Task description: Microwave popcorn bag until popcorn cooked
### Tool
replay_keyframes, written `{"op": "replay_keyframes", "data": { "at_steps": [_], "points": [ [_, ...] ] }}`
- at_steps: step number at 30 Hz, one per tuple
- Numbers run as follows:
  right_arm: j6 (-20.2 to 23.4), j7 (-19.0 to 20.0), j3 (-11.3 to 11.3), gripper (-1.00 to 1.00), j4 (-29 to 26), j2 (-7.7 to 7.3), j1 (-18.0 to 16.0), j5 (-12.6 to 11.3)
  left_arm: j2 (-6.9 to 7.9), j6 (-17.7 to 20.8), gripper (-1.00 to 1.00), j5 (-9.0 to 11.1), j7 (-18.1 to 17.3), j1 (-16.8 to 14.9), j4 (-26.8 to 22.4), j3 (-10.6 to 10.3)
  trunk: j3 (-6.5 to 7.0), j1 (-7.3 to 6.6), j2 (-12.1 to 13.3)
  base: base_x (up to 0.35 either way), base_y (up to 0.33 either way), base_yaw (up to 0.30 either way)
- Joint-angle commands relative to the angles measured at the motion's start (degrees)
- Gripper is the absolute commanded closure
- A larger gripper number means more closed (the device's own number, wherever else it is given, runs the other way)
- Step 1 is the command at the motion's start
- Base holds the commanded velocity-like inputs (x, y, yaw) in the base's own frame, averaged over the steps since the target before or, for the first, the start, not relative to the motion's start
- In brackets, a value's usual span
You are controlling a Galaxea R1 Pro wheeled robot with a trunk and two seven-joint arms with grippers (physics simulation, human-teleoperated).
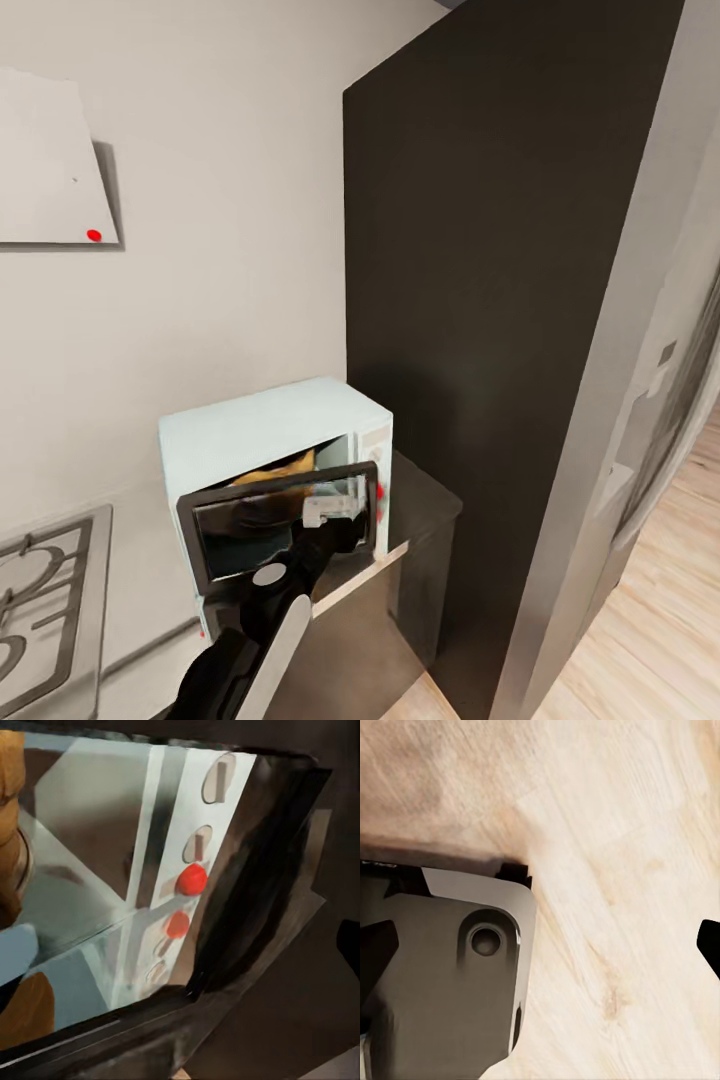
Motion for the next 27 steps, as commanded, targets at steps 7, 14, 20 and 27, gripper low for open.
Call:
{"op": "replay_keyframes", "data": {
  "at_steps": [7,14,20,27],
  "points": [
    [0.0,0.21,0.01,-1.0,0.07,-0.05,-0.08,0.49,0.01,0.15,-1.0,0.61,0.54,-0.06,-0.07,-0.09,-0.1,0.04,-0.09,0.205,0.0,0.0],
    [-0.1,0.26,0.01,-1.0,0.06,-0.53,-0.08,0.47,0.01,0.15,-1.0,0.61,0.59,-0.06,-0.13,-0.03,-0.1,0.04,-0.09,0.135,0.0,0.0],
    [-0.12,0.28,0.01,-1.0,0.07,-0.55,-0.07,0.47,0.07,0.15,-1.0,0.61,0.71,-0.06,-0.41,0.16,-0.1,0.04,-0.09,0.006,0.0,0.0],
    [-0.11,0.29,0.01,-1.0,0.06,-0.55,-0.08,0.5,0.1,0.15,-1.0,0.61,0.72,-0.06,-0.6,0.26,-0.1,0.04,-0.09,0.164,0.0,0.0]
  ]
}}
